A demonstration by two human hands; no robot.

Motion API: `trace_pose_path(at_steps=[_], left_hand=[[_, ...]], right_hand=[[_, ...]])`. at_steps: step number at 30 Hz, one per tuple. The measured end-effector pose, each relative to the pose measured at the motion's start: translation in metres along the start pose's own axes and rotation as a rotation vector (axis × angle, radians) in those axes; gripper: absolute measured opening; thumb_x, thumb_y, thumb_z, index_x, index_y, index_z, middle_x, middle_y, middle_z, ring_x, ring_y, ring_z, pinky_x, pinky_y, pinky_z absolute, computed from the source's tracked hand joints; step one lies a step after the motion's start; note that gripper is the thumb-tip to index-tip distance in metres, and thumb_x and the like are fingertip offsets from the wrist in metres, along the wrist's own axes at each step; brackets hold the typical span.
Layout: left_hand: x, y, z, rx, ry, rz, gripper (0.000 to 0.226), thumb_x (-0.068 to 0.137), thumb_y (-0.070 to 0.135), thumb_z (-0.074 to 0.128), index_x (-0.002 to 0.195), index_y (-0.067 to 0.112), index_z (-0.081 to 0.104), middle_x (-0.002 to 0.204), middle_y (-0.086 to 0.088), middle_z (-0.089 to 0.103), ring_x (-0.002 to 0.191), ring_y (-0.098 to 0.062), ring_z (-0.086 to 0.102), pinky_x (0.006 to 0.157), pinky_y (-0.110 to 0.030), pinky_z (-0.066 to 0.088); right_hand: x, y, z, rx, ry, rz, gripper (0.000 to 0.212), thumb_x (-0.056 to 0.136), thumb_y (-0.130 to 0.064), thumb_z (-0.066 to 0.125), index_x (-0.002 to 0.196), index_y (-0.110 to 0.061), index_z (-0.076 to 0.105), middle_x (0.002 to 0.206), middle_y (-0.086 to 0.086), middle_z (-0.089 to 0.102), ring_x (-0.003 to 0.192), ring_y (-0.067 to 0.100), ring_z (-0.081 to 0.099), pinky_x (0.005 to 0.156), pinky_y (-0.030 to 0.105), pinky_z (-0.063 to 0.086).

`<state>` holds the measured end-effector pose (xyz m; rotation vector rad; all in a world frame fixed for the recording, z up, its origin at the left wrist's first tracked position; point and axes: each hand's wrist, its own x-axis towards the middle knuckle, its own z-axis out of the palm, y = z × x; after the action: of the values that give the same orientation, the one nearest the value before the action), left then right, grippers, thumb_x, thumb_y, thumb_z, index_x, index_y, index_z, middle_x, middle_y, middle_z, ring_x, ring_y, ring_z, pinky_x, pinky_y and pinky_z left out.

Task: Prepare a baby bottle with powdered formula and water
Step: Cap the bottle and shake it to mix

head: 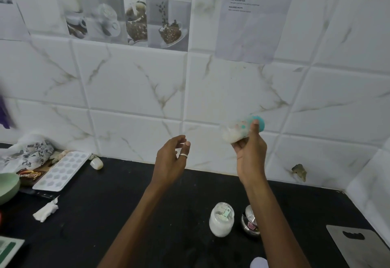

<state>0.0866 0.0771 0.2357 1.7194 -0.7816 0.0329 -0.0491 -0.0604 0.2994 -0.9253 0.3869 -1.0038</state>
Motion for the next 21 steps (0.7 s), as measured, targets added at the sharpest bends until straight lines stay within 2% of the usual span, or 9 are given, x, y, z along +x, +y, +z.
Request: trace_pose_path(at_steps=[2,5,7,10,12,15,17,19,21], left_hand=[[0.001,0.0,0.0,-0.004,0.006,0.0,0.034,0.102,0.036,0.056,0.131,0.019,0.062,0.119,0.01,0.068,0.11,-0.006,0.064,0.095,-0.041,0.056],[0.002,-0.001,0.002,-0.003,-0.003,0.007,0.034,0.102,0.035,0.056,0.131,0.017,0.062,0.122,0.005,0.068,0.11,-0.008,0.064,0.094,-0.042,0.057],[0.001,0.0,0.003,-0.003,-0.006,0.005,0.034,0.102,0.036,0.056,0.131,0.019,0.062,0.12,0.008,0.068,0.11,-0.004,0.063,0.094,-0.04,0.057],[-0.001,0.0,0.001,0.003,-0.004,-0.005,0.036,0.101,0.039,0.056,0.131,0.02,0.062,0.118,0.012,0.068,0.11,-0.001,0.063,0.094,-0.038,0.056],[-0.001,-0.002,0.001,0.003,-0.002,-0.008,0.035,0.101,0.039,0.056,0.131,0.02,0.062,0.119,0.012,0.068,0.111,-0.002,0.063,0.093,-0.039,0.056],[0.0,-0.003,0.002,-0.001,-0.004,0.001,0.034,0.102,0.036,0.057,0.131,0.019,0.062,0.12,0.008,0.069,0.111,-0.004,0.064,0.093,-0.04,0.057],[0.0,-0.002,0.003,-0.004,-0.002,0.001,0.033,0.102,0.036,0.057,0.13,0.02,0.062,0.119,0.01,0.068,0.111,-0.002,0.063,0.093,-0.039,0.057],[-0.001,0.0,0.002,-0.003,0.0,-0.006,0.033,0.102,0.037,0.056,0.13,0.022,0.062,0.118,0.014,0.067,0.111,0.001,0.062,0.093,-0.037,0.056],[-0.001,-0.001,0.001,-0.003,0.004,-0.008,0.033,0.102,0.037,0.056,0.13,0.022,0.062,0.117,0.015,0.067,0.11,0.001,0.062,0.093,-0.038,0.056]], right_hand=[[-0.005,0.006,0.001,-0.176,-0.087,0.012,0.042,0.092,-0.048,0.059,0.118,-0.015,0.065,0.114,0.006,0.076,0.106,0.021,0.074,0.087,0.036,0.06],[-0.019,0.017,0.001,-0.562,-0.332,0.059,0.053,0.077,-0.057,0.063,0.115,-0.02,0.066,0.11,0.001,0.076,0.106,0.022,0.073,0.089,0.037,0.061],[-0.015,0.012,0.0,-0.393,-0.275,0.04,0.051,0.078,-0.055,0.064,0.114,-0.018,0.068,0.107,0.003,0.077,0.101,0.02,0.075,0.084,0.034,0.062],[0.0,0.002,0.0,0.01,-0.039,0.029,0.039,0.093,-0.046,0.059,0.117,-0.015,0.066,0.108,0.004,0.078,0.101,0.016,0.075,0.082,0.033,0.061],[-0.001,0.006,0.0,-0.109,-0.084,0.014,0.037,0.095,-0.046,0.056,0.116,-0.016,0.066,0.105,0.0,0.079,0.101,0.016,0.075,0.082,0.032,0.061],[-0.016,0.016,0.002,-0.487,-0.271,0.025,0.056,0.079,-0.057,0.062,0.117,-0.017,0.067,0.105,-0.001,0.078,0.104,0.022,0.074,0.086,0.035,0.061],[-0.012,0.011,0.001,-0.351,-0.221,0.011,0.06,0.079,-0.056,0.064,0.119,-0.013,0.067,0.109,0.004,0.077,0.104,0.021,0.074,0.086,0.036,0.061],[-0.003,0.004,0.001,-0.076,-0.066,0.012,0.047,0.088,-0.049,0.061,0.119,-0.013,0.066,0.113,0.006,0.077,0.104,0.018,0.074,0.085,0.035,0.061],[-0.002,0.005,0.002,-0.065,-0.053,-0.011,0.043,0.093,-0.048,0.058,0.12,-0.016,0.065,0.116,0.006,0.076,0.107,0.019,0.074,0.087,0.036,0.061]])
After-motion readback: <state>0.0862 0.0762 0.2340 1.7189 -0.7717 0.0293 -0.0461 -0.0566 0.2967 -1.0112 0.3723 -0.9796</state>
